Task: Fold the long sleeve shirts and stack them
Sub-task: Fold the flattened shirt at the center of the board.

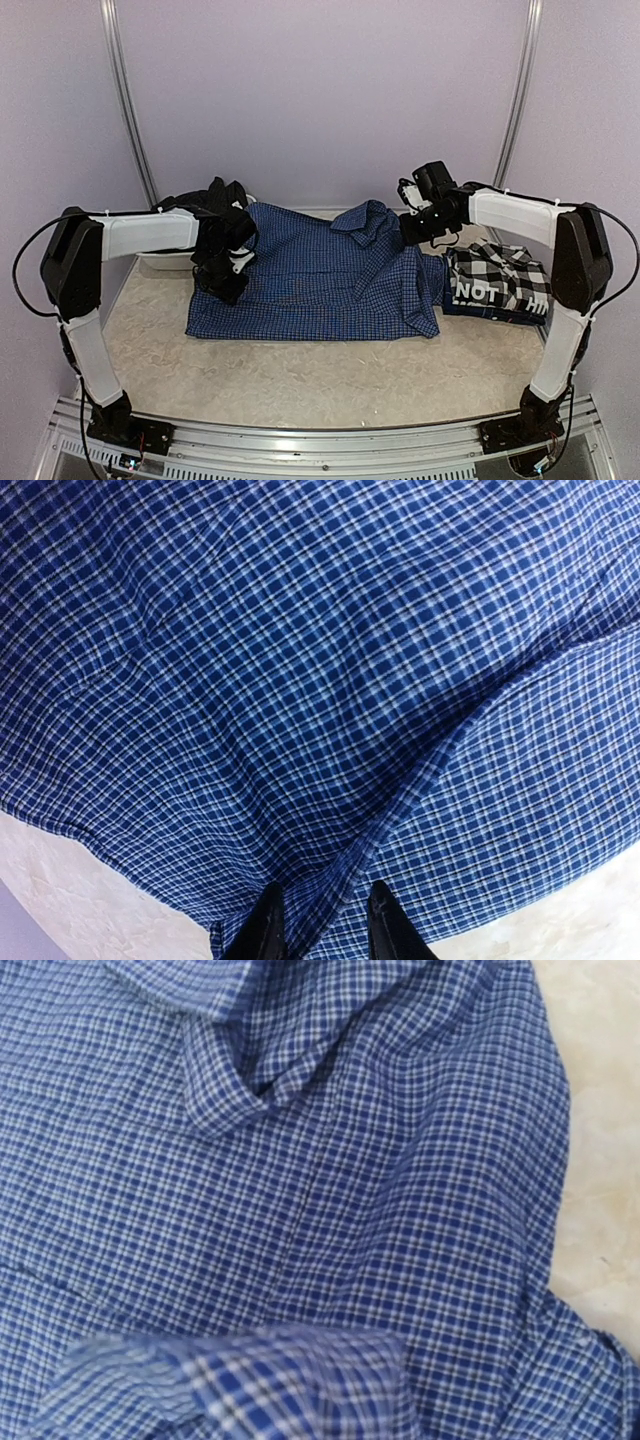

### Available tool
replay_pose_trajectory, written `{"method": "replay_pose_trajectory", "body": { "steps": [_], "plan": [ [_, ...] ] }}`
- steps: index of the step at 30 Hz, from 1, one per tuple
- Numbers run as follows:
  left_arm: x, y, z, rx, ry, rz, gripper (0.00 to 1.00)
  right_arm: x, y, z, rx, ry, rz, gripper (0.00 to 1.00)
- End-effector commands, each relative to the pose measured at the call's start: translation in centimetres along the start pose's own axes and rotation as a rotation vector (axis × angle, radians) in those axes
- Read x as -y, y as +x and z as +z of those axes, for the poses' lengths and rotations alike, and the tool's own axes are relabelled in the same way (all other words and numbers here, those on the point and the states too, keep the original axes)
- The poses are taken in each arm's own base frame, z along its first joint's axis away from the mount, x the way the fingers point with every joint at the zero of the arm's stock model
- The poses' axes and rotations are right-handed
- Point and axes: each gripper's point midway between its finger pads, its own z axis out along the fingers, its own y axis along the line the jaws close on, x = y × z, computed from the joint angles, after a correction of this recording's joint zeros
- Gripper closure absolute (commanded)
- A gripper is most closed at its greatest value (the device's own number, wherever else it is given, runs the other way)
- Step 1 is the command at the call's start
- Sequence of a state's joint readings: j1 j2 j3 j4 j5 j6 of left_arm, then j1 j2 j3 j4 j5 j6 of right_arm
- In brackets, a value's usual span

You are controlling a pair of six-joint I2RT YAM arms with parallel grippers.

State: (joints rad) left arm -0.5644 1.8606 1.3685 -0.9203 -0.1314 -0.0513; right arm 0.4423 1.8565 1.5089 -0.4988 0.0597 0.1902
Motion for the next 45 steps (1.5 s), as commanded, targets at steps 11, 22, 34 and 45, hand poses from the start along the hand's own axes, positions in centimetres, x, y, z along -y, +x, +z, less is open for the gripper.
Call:
{"method": "replay_pose_trajectory", "body": {
  "steps": [11,22,34,45],
  "plan": [
    [-4.9,2.0,1.7,-0.049,-0.135,-0.116,0.81,-1.5,-4.0,-0.4,0.104,-0.092,-0.067,1.00],
    [-4.2,2.5,1.6,-0.048,-0.080,-0.110,1.00,-2.0,-5.5,-3.7,0.163,-0.123,-0.072,1.00],
    [-6.4,2.6,-0.9,0.037,-0.098,-0.191,1.00,-2.3,-7.6,-6.5,0.218,-0.137,-0.090,1.00],
    [-6.8,2.7,-0.2,0.024,-0.099,-0.205,1.00,-1.7,-7.9,-2.4,0.178,-0.087,-0.128,1.00]
  ]
}}
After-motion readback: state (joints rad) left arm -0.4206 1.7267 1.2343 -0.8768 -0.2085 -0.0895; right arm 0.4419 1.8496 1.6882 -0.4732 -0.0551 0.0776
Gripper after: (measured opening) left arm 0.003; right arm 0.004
